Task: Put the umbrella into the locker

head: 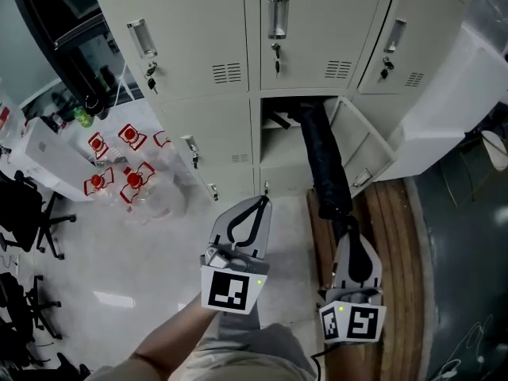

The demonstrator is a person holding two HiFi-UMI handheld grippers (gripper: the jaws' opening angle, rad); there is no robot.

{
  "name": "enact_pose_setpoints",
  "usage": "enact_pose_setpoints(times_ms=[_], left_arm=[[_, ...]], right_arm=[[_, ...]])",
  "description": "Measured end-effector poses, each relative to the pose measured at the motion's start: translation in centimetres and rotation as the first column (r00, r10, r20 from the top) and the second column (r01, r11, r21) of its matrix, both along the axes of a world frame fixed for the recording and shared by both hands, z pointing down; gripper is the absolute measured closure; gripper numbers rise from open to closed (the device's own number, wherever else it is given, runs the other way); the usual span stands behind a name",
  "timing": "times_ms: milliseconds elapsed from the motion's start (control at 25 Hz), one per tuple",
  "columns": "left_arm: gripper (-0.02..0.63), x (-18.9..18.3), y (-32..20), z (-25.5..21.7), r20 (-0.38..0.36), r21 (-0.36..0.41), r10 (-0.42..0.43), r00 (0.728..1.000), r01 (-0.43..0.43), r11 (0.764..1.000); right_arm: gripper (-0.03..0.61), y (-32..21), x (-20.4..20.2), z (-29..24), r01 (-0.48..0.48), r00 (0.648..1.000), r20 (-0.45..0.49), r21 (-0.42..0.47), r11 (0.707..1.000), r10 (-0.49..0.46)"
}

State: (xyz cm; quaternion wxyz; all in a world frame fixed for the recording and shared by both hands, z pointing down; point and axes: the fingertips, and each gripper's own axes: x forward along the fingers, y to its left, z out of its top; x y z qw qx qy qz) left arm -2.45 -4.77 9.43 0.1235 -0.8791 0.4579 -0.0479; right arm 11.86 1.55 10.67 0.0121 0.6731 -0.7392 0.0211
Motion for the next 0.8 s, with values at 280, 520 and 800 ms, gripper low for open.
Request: enact_pose_setpoints(times_ms=[280, 520, 800], left_arm=[[0.606, 0.3, -4.3, 7.8, -0.013, -0.036, 0.003, 1.0, -0.004, 0.999], [0.606, 0.3, -6.4, 13.8, -0.018, -0.064, -0.001, 1.0, 0.0, 0.998], [0.606, 0.8, -8.5, 19.3, -0.009, -0.079, 0.041, 0.999, -0.041, 0.996]], right_arm=[[0.569, -3.5, -0.3, 7.6, -0.006, 1.0, -0.007, -0.018, 1.0, 0.006], [0.569, -5.0, -0.8, 13.8, 0.0, 1.0, 0.005, -0.05, 0.999, 0.0], [0.569, -7.2, -0.6, 19.6, -0.018, 1.0, 0.021, -0.095, 0.995, 0.02]])
